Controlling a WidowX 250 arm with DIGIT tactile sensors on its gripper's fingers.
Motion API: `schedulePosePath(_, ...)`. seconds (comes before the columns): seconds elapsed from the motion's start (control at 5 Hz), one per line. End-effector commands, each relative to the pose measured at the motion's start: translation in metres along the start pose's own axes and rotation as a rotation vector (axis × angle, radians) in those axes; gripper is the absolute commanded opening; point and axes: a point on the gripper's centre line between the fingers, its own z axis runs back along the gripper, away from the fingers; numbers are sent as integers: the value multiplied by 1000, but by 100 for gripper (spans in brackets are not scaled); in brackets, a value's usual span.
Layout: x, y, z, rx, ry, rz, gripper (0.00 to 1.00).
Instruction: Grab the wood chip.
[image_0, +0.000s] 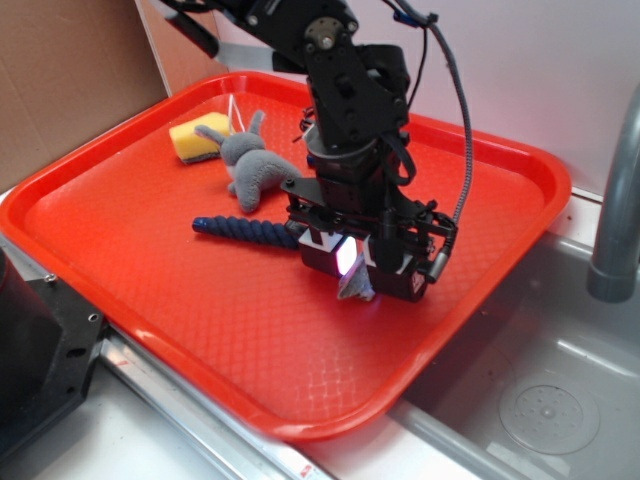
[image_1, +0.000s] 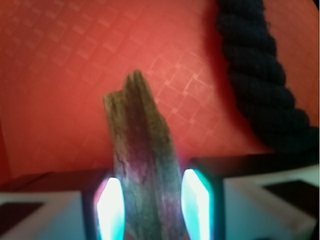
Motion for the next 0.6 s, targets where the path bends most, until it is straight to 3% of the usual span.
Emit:
schedulePosePath(0.0, 14, 9, 63, 10, -68, -11, 0)
schedulePosePath(0.2, 35, 24, 102, -39, -25, -31, 0)
schedulePosePath(0.4, 54, 52, 142, -76, -37, -21, 0)
